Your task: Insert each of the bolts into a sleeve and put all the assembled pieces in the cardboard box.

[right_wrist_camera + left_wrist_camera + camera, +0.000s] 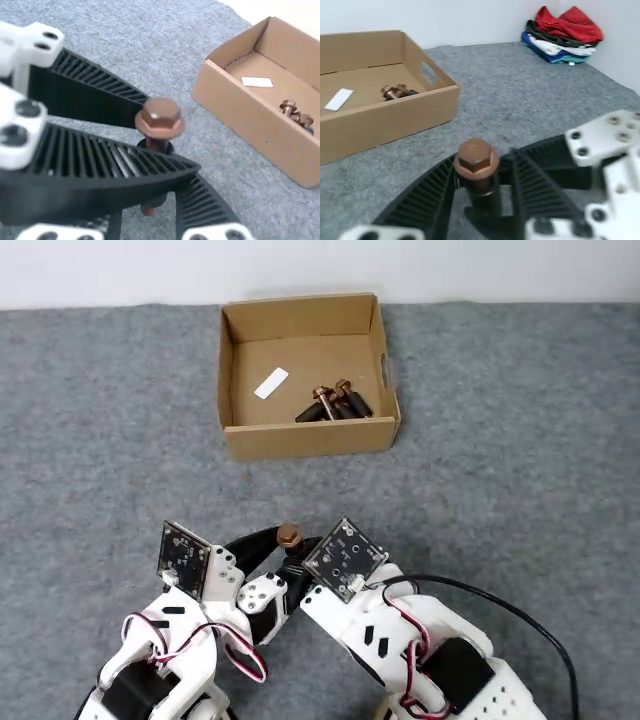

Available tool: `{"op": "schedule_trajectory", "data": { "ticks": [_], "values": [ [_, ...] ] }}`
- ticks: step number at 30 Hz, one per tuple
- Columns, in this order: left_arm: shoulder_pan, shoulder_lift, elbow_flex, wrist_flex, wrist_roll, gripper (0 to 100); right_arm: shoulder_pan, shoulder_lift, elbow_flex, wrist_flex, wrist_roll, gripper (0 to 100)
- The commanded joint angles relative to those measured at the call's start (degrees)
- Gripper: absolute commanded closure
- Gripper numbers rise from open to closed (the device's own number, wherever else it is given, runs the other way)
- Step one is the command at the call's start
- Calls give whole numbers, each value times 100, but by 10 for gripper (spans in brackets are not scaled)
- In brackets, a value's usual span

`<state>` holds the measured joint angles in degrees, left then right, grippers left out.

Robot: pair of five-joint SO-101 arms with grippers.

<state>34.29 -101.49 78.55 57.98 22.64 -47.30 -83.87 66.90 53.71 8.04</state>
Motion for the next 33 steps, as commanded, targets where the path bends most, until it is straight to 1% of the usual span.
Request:
{"op": "schedule_trajectory", "data": {
  "ticks": [1,3,9,13,16,18,19,22,23,25,28,31,33],
  "values": [
    [-114,79,-66,237,-176,799,-119,-84,-501,-207,70,991],
    [-202,79,-215,273,-281,798,-119,-84,-492,-207,70,991],
    [-193,79,-673,466,-264,798,-110,-84,-484,-207,70,991],
    [-202,79,-998,598,-229,799,-110,-84,-466,-207,62,991],
    [-202,79,-1367,624,-70,802,-110,-84,-457,-180,44,991],
    [-211,79,-1543,624,-44,824,-101,-75,-448,-171,26,991],
    [-255,70,-1613,624,-62,852,-101,-75,-448,-163,26,991],
    [-668,44,-1736,554,-97,988,-31,-40,-448,-163,18,991],
    [-853,44,-1736,510,-176,999,57,-31,-448,-163,18,991],
    [-1319,44,-1710,492,-484,992,312,-31,-448,-163,-9,991],
    [-2075,44,-1446,466,-1002,996,910,-22,-448,-163,-378,991],
    [-2690,44,-840,501,-1231,996,1464,-22,-448,-154,-642,991],
    [-3051,44,-295,475,-1257,996,1824,-13,-448,-145,-897,991]
  ]
}}
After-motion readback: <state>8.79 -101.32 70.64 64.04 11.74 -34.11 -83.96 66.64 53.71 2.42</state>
